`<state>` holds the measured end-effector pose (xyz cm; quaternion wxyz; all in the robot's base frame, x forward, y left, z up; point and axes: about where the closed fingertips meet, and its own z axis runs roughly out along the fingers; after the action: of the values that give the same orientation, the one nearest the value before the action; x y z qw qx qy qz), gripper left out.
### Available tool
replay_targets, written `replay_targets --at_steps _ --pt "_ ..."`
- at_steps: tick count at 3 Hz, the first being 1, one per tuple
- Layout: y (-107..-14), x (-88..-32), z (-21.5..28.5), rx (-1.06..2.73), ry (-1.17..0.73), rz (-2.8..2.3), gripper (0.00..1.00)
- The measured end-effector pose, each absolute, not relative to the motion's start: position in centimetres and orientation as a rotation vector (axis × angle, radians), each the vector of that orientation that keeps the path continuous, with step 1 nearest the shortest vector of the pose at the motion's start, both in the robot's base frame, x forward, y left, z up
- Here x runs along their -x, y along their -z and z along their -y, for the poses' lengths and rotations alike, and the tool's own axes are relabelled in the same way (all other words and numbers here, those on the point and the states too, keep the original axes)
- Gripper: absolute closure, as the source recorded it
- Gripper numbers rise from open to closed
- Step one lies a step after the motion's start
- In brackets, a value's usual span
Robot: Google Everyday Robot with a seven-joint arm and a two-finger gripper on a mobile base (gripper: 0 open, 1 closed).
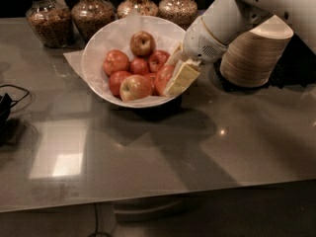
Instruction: Pick apple from white bowl
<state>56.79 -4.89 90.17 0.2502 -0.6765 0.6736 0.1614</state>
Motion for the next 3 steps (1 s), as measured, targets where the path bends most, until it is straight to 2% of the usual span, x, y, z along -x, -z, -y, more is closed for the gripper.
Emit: replay_targets --at_steps 3 --pt "-92.9 -56.4 5.0 1.798 -0.495 -1.745 1.0"
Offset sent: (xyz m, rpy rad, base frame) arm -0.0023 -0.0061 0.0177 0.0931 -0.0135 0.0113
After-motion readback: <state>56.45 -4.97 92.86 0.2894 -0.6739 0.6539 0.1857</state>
